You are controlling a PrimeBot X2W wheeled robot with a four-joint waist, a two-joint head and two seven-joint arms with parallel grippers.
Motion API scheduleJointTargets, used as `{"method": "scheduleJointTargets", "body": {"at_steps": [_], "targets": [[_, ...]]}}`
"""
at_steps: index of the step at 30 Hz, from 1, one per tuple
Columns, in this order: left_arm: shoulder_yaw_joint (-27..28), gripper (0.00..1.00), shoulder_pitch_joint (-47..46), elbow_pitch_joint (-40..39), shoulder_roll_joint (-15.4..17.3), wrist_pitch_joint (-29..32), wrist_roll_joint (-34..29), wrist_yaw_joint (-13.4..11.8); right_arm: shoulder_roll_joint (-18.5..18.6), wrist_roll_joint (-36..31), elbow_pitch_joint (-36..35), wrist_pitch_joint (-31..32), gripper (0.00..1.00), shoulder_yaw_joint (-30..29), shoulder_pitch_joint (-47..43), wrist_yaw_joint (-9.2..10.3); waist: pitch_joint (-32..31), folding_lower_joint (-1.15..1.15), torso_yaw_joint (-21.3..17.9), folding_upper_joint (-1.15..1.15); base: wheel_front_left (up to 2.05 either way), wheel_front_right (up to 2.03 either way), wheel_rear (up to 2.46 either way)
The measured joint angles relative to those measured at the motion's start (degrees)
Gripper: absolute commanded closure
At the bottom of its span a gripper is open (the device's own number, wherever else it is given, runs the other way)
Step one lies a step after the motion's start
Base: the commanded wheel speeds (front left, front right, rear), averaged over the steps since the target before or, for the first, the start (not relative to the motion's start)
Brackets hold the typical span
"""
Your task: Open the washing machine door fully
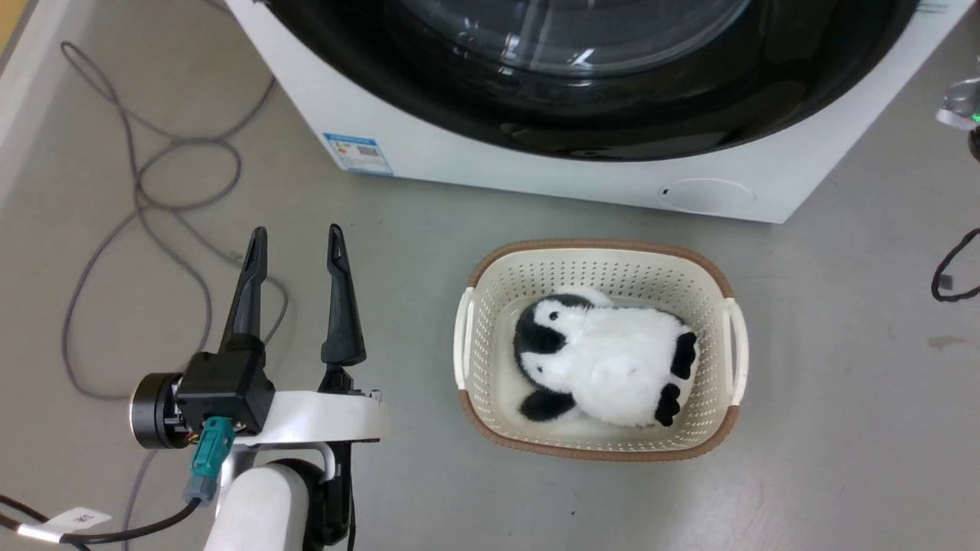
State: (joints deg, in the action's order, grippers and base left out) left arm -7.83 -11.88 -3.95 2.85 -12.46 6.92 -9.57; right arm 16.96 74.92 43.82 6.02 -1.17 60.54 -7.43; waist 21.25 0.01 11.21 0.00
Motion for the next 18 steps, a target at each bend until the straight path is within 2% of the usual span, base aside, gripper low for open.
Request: {"method": "scheduleJointTargets", "body": {"at_steps": [9, 18], "targets": [[-0.7, 0.0, -1.2, -0.5, 0.0, -1.1, 0.4, -0.9, 1.0, 4.3, 5.3, 2.5, 1.0, 2.6, 4.8, 0.0, 2.3, 0.0, 1.4, 0.0, 0.0, 0.0, 0.0], [-1.3, 0.0, -1.4, -0.4, 0.0, -2.2, 1.4, -1.4, 4.0, 10.4, 6.1, 12.2, 1.0, 6.0, 6.6, 0.01, 2.8, 0.0, 1.8, 0.0, 0.0, 0.0, 0.0]]}}
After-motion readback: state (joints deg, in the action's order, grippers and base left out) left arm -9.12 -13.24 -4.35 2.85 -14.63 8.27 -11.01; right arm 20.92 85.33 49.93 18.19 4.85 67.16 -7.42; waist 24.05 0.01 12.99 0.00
